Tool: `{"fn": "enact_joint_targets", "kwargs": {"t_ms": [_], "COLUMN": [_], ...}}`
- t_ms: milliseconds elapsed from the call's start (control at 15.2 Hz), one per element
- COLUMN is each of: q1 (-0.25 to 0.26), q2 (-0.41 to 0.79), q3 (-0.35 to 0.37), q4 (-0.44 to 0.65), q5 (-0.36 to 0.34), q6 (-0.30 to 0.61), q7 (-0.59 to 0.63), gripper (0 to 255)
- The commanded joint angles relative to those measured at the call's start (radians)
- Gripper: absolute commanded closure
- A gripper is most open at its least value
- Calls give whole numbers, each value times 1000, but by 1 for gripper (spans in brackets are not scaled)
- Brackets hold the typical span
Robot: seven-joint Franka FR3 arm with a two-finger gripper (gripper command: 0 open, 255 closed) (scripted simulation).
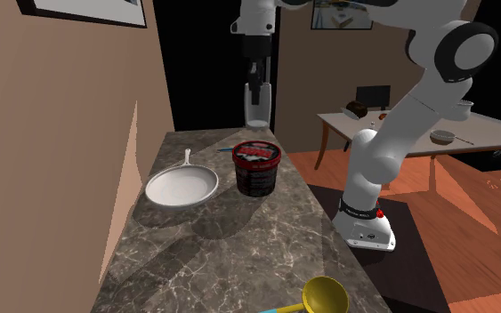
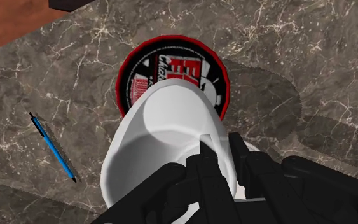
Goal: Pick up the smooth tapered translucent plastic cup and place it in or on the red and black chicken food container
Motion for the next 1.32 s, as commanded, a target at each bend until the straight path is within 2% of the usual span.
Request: {"fn": "enact_joint_targets", "kwargs": {"t_ms": [0, 792, 1254], "q1": [1, 6, 6], "q2": [-11, -55, -57], "q3": [0, 6, 7], "q4": [-36, -235, -244], "q5": [1, 10, 10], "q6": [26, 181, 188], "q7": [-2, -10, -10], "gripper": [255, 255, 255]}}
